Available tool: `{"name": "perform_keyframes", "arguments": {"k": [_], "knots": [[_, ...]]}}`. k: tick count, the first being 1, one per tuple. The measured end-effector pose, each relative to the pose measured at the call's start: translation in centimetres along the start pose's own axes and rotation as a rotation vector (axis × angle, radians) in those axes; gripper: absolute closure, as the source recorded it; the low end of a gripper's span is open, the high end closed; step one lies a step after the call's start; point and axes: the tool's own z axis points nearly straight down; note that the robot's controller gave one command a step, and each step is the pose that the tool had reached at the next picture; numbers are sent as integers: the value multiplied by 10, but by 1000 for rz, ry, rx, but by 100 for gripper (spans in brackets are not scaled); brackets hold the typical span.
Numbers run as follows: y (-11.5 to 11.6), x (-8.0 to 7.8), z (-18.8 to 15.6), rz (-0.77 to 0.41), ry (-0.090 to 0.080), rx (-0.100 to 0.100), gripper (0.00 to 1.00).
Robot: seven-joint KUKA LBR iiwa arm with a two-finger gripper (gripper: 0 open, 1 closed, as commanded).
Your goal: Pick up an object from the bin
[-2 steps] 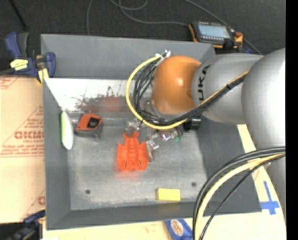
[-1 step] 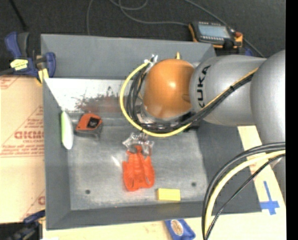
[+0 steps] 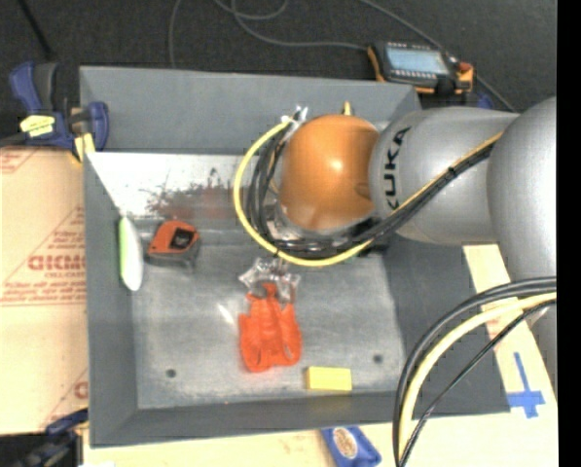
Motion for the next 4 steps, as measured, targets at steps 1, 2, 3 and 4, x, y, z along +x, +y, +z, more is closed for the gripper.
{"name": "perform_keyframes", "arguments": {"k": [1, 2, 3, 4], "knots": [[3, -5, -16, -29, 2, -1, 100], [-12, -7, -25, -60, -1, 2, 100], [-19, 7, -47, -77, 0, 1, 100], [-21, 0, -52, -80, -2, 4, 100]]}}
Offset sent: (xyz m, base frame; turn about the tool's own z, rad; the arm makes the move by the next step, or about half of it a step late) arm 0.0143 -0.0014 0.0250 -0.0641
